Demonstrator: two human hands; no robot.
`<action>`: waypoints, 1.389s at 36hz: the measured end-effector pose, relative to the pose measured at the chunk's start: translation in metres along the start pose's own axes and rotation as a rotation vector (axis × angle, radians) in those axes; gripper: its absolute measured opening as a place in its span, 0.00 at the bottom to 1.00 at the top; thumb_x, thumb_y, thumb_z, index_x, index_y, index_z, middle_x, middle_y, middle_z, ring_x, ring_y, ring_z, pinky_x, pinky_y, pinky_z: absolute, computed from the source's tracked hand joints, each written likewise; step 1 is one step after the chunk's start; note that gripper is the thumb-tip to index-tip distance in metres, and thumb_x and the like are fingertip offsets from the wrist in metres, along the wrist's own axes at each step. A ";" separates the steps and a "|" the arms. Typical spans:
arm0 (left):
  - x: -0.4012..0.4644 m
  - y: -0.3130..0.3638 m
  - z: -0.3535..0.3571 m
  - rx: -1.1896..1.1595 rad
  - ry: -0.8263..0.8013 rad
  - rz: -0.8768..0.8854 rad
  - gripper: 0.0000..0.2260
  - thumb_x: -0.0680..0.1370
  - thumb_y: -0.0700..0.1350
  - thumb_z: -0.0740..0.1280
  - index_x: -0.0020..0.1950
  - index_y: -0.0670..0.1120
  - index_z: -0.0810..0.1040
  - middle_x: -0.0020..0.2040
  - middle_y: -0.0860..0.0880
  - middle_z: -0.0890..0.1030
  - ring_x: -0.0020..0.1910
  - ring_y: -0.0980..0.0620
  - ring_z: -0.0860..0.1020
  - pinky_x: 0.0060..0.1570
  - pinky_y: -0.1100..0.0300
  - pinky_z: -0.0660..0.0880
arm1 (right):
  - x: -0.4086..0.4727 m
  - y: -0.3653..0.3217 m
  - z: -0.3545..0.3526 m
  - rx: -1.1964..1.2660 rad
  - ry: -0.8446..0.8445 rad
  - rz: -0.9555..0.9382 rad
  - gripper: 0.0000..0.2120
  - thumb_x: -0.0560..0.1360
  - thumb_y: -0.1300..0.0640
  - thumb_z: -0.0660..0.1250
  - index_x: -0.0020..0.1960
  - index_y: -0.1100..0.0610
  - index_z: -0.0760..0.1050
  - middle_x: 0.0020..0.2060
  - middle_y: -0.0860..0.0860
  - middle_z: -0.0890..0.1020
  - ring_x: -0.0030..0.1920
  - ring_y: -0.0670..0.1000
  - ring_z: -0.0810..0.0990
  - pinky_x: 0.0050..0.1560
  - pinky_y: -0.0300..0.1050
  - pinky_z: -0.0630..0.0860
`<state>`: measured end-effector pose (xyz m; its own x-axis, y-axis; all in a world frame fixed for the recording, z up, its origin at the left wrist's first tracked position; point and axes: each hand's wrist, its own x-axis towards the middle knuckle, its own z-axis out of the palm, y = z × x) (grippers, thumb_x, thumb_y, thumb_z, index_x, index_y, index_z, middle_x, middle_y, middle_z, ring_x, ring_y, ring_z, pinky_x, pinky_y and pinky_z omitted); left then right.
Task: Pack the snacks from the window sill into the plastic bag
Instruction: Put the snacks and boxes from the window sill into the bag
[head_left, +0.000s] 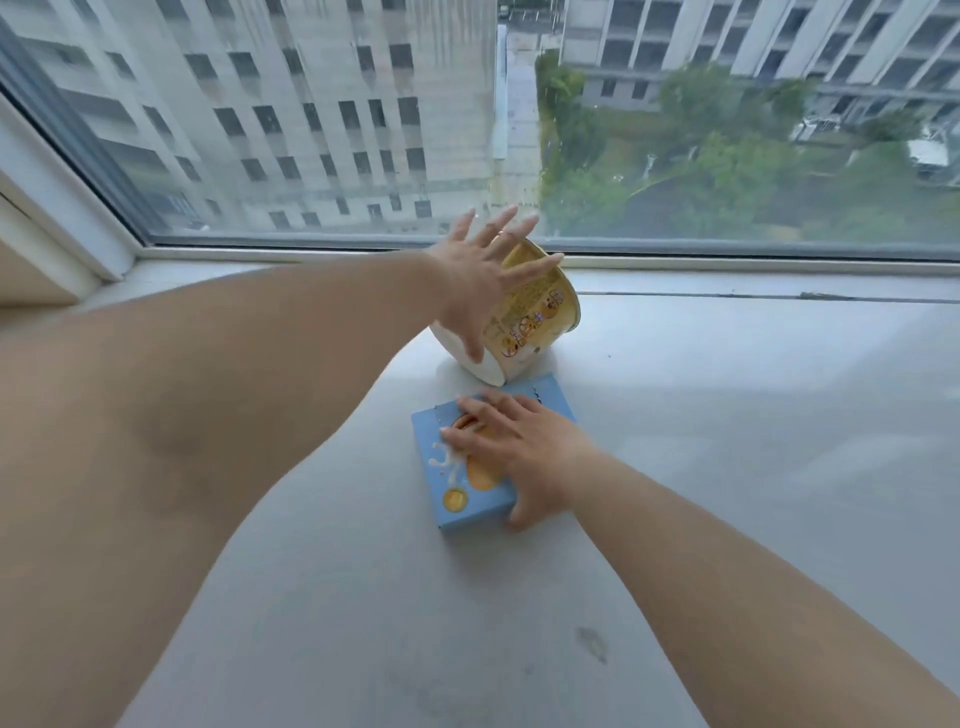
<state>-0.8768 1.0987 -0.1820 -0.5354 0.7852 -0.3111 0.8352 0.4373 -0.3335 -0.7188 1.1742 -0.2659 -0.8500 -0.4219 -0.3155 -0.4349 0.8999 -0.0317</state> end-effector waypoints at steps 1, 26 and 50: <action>0.007 -0.001 -0.001 0.018 0.000 0.027 0.60 0.61 0.67 0.74 0.74 0.58 0.31 0.75 0.43 0.30 0.74 0.43 0.31 0.72 0.39 0.37 | 0.001 0.003 0.004 -0.008 0.010 -0.009 0.51 0.65 0.40 0.71 0.76 0.42 0.41 0.76 0.49 0.42 0.75 0.55 0.40 0.74 0.48 0.42; -0.157 0.003 0.071 -0.925 0.073 -1.058 0.54 0.64 0.54 0.74 0.76 0.57 0.37 0.68 0.41 0.55 0.68 0.41 0.57 0.60 0.49 0.69 | -0.071 -0.095 0.011 0.343 -0.152 0.448 0.45 0.63 0.39 0.68 0.73 0.44 0.50 0.74 0.55 0.45 0.69 0.62 0.54 0.68 0.50 0.59; -0.521 0.118 -0.104 -1.256 0.822 -0.819 0.52 0.62 0.60 0.73 0.76 0.60 0.43 0.70 0.48 0.58 0.64 0.57 0.62 0.66 0.51 0.69 | -0.274 -0.256 -0.128 0.843 0.384 0.617 0.43 0.66 0.41 0.73 0.75 0.45 0.56 0.73 0.50 0.54 0.70 0.59 0.60 0.67 0.54 0.63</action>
<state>-0.4863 0.7869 0.0327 -0.9771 0.0229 0.2113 0.1894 0.5450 0.8168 -0.4123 1.0452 -0.0494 -0.9497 0.2492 -0.1895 0.3115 0.6921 -0.6511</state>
